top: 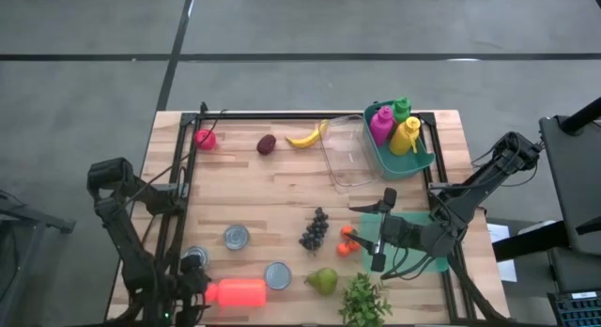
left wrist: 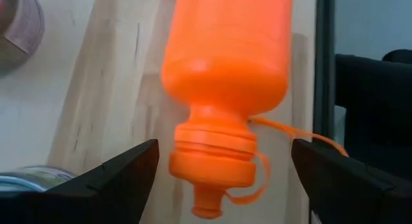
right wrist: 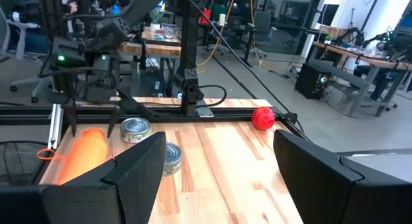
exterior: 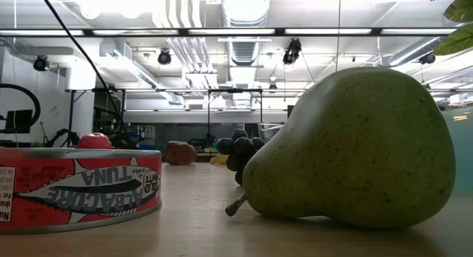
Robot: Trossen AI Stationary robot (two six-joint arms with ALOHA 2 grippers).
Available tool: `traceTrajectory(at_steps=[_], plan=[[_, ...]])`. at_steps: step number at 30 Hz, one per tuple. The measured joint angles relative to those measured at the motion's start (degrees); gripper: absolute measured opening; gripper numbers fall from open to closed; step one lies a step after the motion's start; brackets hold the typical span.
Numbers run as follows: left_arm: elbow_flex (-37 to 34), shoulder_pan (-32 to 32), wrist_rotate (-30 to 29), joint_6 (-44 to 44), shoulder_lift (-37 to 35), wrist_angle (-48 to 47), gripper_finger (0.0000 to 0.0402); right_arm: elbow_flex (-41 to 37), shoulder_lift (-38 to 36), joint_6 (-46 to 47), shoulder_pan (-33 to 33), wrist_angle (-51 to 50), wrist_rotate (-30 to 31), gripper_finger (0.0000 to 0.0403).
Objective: Pick & Place Food Item
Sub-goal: Put the orange water bottle into the green bin
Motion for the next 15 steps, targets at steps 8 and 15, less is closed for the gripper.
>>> traceTrajectory(at_steps=[8,15], plan=[[-2.9,0.0,0.4,-0.8,0.0,4.4,0.0361,0.0,0.0,-0.1,0.0,0.0,0.0,0.0285],[-3.4,0.0,0.5,-0.8,0.0,5.4,0.0359,0.0,0.0,0.0,0.0,0.0,0.0,0.0285]])
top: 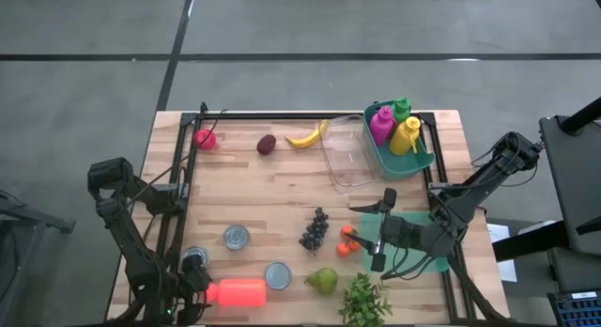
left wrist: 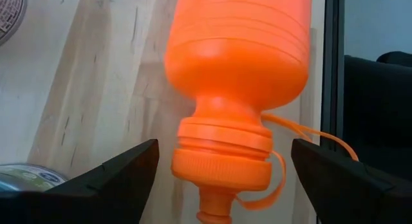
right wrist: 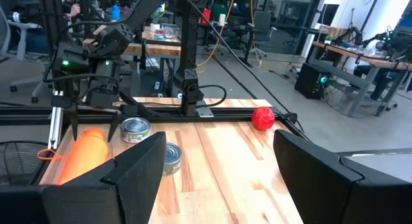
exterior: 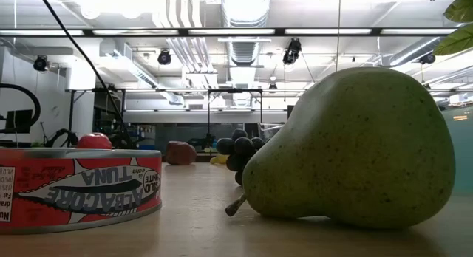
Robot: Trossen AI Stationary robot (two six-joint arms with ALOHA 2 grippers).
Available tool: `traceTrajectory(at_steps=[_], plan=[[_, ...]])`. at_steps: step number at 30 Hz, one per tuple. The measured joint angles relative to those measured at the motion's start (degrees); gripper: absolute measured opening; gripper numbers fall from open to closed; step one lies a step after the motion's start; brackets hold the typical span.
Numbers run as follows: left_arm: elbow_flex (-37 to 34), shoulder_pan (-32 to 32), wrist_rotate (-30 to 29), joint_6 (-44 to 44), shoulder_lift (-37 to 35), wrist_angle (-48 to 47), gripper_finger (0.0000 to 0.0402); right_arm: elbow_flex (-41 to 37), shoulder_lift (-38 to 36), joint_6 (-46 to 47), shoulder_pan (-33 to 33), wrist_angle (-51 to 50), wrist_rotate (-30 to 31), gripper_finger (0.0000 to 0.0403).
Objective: Pick & Place Food Item
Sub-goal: Put the orange water bottle into the green bin
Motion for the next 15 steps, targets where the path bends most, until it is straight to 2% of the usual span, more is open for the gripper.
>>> traceTrajectory(at_steps=[4,15], plan=[[0.0,0.0,0.3,0.2,0.0,0.0,0.0339,0.0,0.0,-0.1,0.0,0.0,0.0,0.0285],[0.0,0.0,0.5,1.7,0.0,1.2,0.0244,0.0,0.0,0.0,0.0,0.0,0.0,0.0285]])
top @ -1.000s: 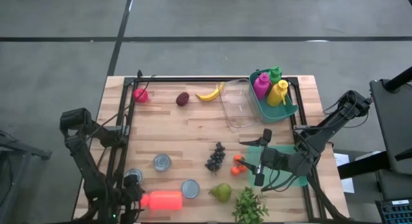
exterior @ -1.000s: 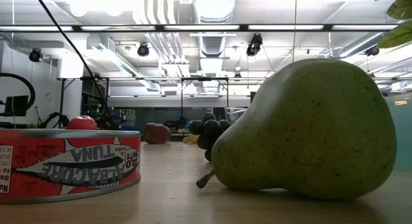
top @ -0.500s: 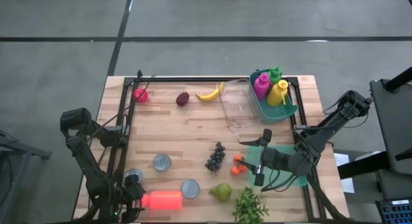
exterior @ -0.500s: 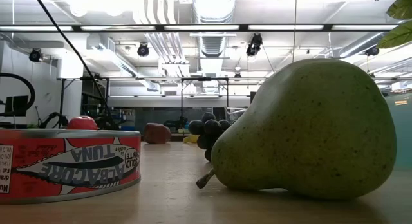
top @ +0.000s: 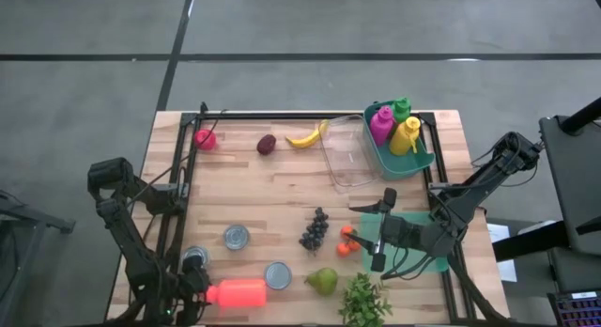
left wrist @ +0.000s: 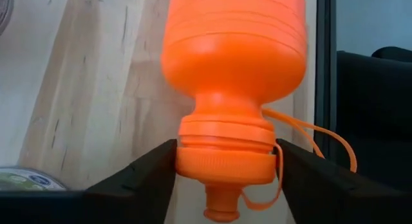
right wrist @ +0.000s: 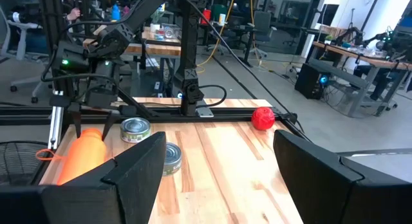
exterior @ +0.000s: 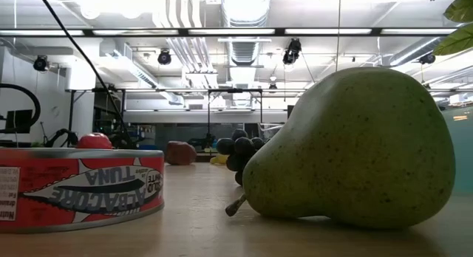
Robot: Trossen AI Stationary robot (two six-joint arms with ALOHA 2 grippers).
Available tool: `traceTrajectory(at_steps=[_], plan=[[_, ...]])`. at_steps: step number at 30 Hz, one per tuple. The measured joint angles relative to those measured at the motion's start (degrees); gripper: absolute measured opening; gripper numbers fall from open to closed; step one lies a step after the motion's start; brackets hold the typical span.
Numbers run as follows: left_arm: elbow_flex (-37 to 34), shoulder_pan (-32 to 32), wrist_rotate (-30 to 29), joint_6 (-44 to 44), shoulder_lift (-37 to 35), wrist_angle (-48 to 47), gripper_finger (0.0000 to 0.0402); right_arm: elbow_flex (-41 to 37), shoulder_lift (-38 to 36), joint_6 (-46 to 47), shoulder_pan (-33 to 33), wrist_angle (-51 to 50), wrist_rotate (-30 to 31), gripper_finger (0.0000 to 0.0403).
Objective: Pick & Place Food Item
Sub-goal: Put the orange water bottle into the green bin
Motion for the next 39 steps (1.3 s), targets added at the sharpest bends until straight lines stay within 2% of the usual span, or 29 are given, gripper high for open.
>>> traceTrajectory(at_steps=[5,20,27,33,39], plan=[[0.0,0.0,0.0,0.6,0.0,0.4,0.0221,0.0,0.0,0.0,0.0,0.0,0.0,0.0285],[0.6,0.0,0.0,0.7,-0.1,-0.3,0.0226,0.0,0.0,0.0,0.0,0.0,0.0,0.0285],[5.5,0.6,1.5,0.4,-3.7,-9.3,0.0226,0.0,0.0,-0.1,0.0,0.0,0.0,0.0285],[10.5,3.3,7.9,-0.3,-8.7,-18.8,0.0225,0.0,0.0,0.0,0.0,0.0,0.0,0.0285],[18.0,9.8,16.8,-0.4,-11.6,-30.5,0.0225,0.0,0.0,0.0,0.0,0.0,0.0,0.0285]])
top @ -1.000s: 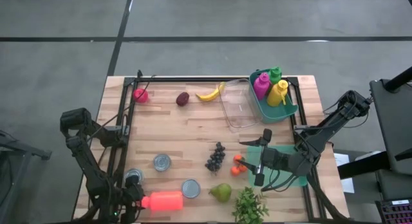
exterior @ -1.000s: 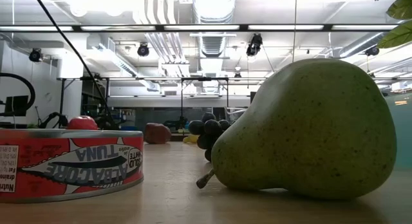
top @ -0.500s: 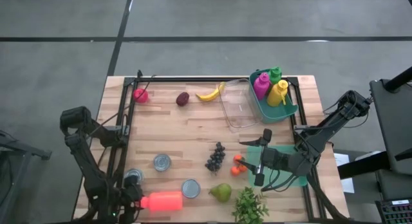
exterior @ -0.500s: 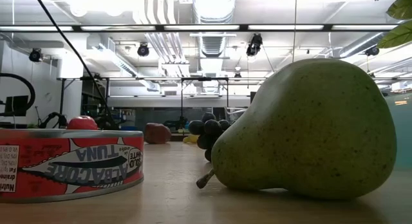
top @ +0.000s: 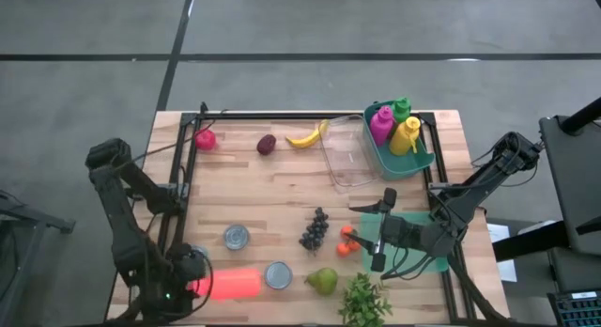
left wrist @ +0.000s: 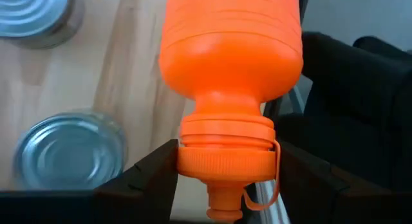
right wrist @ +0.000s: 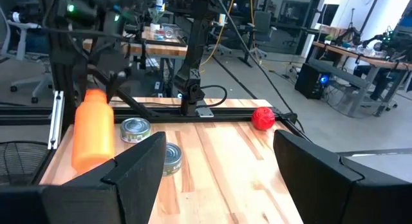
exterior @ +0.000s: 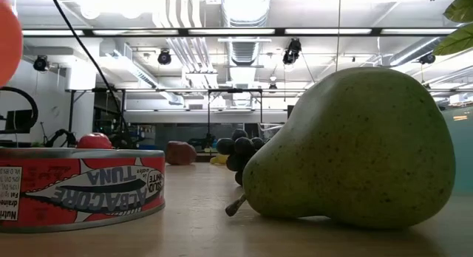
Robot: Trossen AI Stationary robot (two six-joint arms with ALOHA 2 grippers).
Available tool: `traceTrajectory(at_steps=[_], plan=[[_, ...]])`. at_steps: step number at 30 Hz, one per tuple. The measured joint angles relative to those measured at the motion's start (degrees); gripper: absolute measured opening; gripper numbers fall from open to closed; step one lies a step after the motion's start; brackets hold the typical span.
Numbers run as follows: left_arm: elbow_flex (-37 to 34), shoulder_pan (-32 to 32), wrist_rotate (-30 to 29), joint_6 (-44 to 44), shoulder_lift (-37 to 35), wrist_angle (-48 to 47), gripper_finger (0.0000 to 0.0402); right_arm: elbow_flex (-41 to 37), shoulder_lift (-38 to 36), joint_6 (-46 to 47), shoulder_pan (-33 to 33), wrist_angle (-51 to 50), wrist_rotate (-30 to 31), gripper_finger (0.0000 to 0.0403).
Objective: Pick & Place Food Item
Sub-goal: Put the orange water bottle into the green bin
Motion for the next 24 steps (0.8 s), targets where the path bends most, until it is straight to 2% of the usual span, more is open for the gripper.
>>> traceTrajectory(at_steps=[7,12,16,21,24], plan=[[14.5,12.3,12.5,6.0,-0.1,-17.2,0.0225,0.0,0.0,-0.1,0.0,0.0,0.0,0.0285],[21.8,21.6,20.1,10.4,-0.2,-26.4,0.0225,0.0,0.0,-0.1,0.0,0.0,0.0,0.0285],[23.7,29.8,28.0,13.1,-0.2,-29.7,0.0225,0.0,0.0,-0.1,0.0,0.0,0.0,0.0285],[22.8,41.4,39.9,16.3,0.0,-32.5,0.0225,0.0,0.0,-0.1,0.0,0.0,0.0,0.0285],[21.2,49.5,49.0,15.5,0.0,-32.6,0.0225,0.0,0.0,0.0,0.0,0.0,0.0,0.0285]])
